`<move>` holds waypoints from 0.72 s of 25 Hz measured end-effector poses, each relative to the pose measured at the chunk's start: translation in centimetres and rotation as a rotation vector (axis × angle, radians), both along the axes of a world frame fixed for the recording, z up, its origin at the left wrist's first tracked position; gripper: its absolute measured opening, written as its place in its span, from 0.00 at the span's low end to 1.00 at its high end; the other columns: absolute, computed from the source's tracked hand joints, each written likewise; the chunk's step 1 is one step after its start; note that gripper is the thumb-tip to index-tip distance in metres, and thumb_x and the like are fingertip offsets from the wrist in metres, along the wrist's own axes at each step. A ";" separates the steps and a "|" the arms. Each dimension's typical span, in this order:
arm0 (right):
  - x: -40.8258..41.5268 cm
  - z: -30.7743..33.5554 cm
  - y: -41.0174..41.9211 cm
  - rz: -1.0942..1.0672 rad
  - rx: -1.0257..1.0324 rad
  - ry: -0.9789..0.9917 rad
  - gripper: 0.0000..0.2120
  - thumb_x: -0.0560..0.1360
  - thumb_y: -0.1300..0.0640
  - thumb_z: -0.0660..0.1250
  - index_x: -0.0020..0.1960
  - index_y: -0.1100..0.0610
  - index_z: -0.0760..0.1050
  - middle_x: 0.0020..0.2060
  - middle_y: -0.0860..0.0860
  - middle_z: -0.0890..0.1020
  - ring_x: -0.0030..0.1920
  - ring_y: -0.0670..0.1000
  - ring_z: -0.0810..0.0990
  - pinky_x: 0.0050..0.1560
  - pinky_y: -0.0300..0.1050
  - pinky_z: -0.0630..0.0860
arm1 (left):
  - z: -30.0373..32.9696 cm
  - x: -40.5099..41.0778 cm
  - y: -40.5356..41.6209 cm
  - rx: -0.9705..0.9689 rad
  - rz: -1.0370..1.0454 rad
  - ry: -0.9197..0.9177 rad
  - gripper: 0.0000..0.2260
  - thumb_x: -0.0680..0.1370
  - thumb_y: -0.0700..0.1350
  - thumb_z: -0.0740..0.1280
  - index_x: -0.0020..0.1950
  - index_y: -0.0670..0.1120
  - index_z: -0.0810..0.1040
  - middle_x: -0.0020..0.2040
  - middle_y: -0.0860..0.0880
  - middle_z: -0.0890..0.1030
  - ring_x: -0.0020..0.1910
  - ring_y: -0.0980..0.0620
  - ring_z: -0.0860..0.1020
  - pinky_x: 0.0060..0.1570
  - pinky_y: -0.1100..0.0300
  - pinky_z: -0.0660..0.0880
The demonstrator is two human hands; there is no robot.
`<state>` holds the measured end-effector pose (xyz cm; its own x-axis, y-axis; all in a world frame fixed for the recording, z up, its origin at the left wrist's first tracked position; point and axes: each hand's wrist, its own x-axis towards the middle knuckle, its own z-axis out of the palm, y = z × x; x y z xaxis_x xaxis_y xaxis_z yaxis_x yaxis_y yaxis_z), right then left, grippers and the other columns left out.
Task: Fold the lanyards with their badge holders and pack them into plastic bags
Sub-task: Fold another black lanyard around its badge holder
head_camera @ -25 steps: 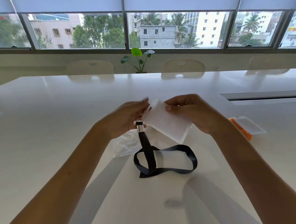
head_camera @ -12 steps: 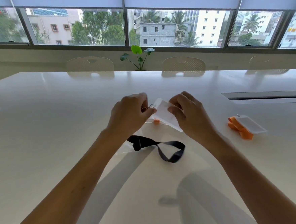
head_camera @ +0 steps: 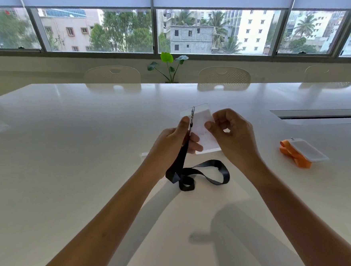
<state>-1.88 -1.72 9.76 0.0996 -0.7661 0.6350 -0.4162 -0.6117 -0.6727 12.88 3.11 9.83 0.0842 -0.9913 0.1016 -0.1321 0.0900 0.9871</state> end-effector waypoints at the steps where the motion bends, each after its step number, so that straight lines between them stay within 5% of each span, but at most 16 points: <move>1: 0.1 -0.1 0.0 0.015 0.016 -0.011 0.05 0.72 0.60 0.70 0.42 0.54 0.74 0.38 0.47 0.79 0.36 0.40 0.76 0.35 0.24 0.68 | 0.1 0.2 0.0 0.017 -0.048 0.105 0.21 0.81 0.56 0.56 0.43 0.43 0.80 0.36 0.48 0.84 0.37 0.51 0.82 0.42 0.65 0.77; 4: 0.4 -0.4 0.1 0.071 0.097 -0.063 0.04 0.72 0.59 0.71 0.42 0.55 0.75 0.37 0.46 0.80 0.36 0.43 0.76 0.38 0.33 0.73 | 0.3 0.3 -0.3 -0.041 -0.040 0.198 0.12 0.78 0.52 0.64 0.47 0.45 0.81 0.38 0.49 0.84 0.39 0.52 0.83 0.44 0.60 0.76; 11: 0.7 -1.3 0.0 0.216 0.340 -0.378 0.04 0.73 0.62 0.69 0.42 0.56 0.76 0.40 0.58 0.82 0.42 0.61 0.80 0.49 0.62 0.77 | 0.0 -1.1 -0.3 -0.206 0.141 0.010 0.09 0.76 0.50 0.68 0.41 0.48 0.82 0.37 0.50 0.85 0.38 0.52 0.84 0.46 0.52 0.80; 16: 0.0 -1.6 -0.7 0.136 0.256 -0.251 0.05 0.73 0.61 0.69 0.42 0.53 0.75 0.37 0.49 0.80 0.37 0.52 0.78 0.40 0.49 0.75 | 0.7 -0.5 -0.5 -0.130 0.032 0.028 0.06 0.74 0.47 0.71 0.42 0.46 0.80 0.31 0.54 0.82 0.30 0.58 0.80 0.34 0.65 0.77; 18: -0.7 -1.7 -1.0 0.083 0.215 -0.135 0.06 0.73 0.61 0.69 0.42 0.51 0.75 0.37 0.43 0.79 0.36 0.44 0.75 0.36 0.39 0.72 | 1.3 0.7 -0.9 -0.126 0.074 -0.196 0.08 0.74 0.49 0.70 0.42 0.46 0.77 0.29 0.55 0.78 0.28 0.58 0.76 0.32 0.62 0.75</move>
<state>-2.54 -2.75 8.10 0.0929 -0.8777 0.4701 -0.2685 -0.4768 -0.8370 13.63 2.21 11.12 0.1229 -0.9614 0.2461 -0.3311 0.1941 0.9234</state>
